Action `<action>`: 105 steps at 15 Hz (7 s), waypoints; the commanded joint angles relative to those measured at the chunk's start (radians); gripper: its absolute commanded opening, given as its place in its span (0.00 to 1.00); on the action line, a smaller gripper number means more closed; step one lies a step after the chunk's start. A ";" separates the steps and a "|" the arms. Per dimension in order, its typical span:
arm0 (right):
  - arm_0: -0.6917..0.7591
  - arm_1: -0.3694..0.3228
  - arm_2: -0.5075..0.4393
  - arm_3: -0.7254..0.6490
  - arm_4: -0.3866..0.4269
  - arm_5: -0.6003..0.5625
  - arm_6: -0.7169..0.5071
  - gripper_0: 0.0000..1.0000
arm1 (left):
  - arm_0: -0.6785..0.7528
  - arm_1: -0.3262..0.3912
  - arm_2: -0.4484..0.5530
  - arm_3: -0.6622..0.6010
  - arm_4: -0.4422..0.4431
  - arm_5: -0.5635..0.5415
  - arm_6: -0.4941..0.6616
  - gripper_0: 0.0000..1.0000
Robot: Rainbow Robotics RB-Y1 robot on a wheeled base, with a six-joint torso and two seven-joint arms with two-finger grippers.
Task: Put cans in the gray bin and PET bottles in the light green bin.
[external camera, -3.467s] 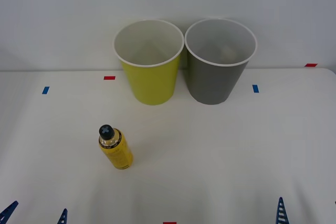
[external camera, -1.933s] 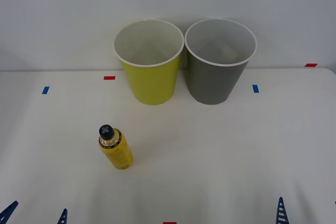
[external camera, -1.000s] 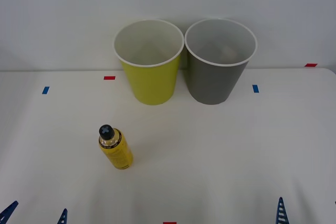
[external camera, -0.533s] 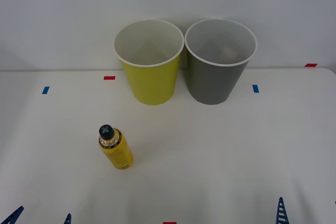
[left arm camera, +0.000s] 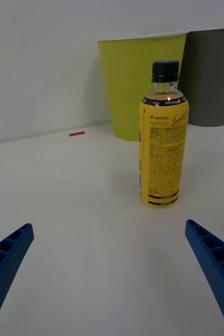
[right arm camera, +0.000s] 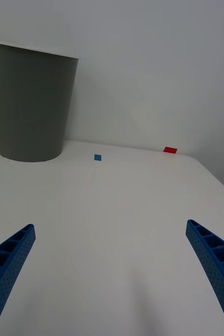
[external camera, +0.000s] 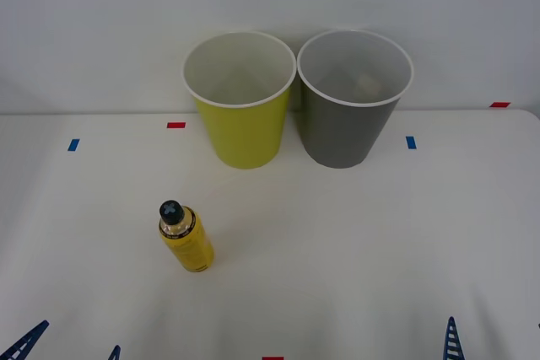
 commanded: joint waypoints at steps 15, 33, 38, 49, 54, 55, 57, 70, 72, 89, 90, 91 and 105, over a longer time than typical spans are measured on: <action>0.000 0.000 0.000 0.000 0.000 0.000 0.000 1.00 | -0.501 0.320 -0.313 0.159 0.147 0.041 -0.055 1.00; 0.000 0.000 0.000 0.000 0.000 0.000 0.000 1.00 | -0.820 0.343 -0.480 0.236 0.325 0.112 -0.058 1.00; 0.000 0.000 0.000 0.000 0.000 0.000 0.000 1.00 | -0.869 0.343 -0.534 0.237 0.377 0.135 -0.072 1.00; 0.000 0.000 0.000 0.000 0.000 0.000 0.000 1.00 | -0.916 0.329 -0.534 0.239 0.378 0.175 -0.081 1.00; 0.000 0.000 0.000 0.000 0.000 0.000 0.000 1.00 | -0.916 0.329 -0.534 0.239 0.378 0.173 -0.080 0.00; 0.000 0.000 0.000 0.000 0.000 0.000 0.000 1.00 | -0.916 0.329 -0.534 0.239 0.374 0.173 -0.080 0.00; 0.000 0.000 0.000 0.000 0.000 0.000 0.000 1.00 | -0.916 0.330 -0.534 0.239 0.374 0.173 -0.078 0.00; 0.000 0.000 0.000 0.000 0.000 0.000 0.000 1.00 | -0.915 0.333 -0.534 0.237 0.372 0.173 -0.070 0.00; 0.000 0.000 0.000 0.000 0.000 0.000 0.000 1.00 | -0.915 0.335 -0.531 0.227 0.374 0.175 -0.066 0.00; 0.000 0.000 0.000 0.000 0.000 0.000 0.000 1.00 | -0.767 0.295 -0.135 -0.519 0.388 1.101 -0.083 0.00; 0.000 0.000 0.000 0.000 0.000 0.000 0.000 1.00 | -0.769 0.281 -0.117 -0.543 0.394 1.139 -0.087 0.00; 0.000 0.000 0.000 0.000 0.000 0.000 0.000 1.00 | -0.771 0.261 -0.086 -0.588 0.401 1.210 -0.095 0.00; 0.000 0.000 0.000 0.000 0.000 0.000 0.000 1.00 | -1.120 -0.016 0.532 -0.702 1.127 2.003 -0.641 0.00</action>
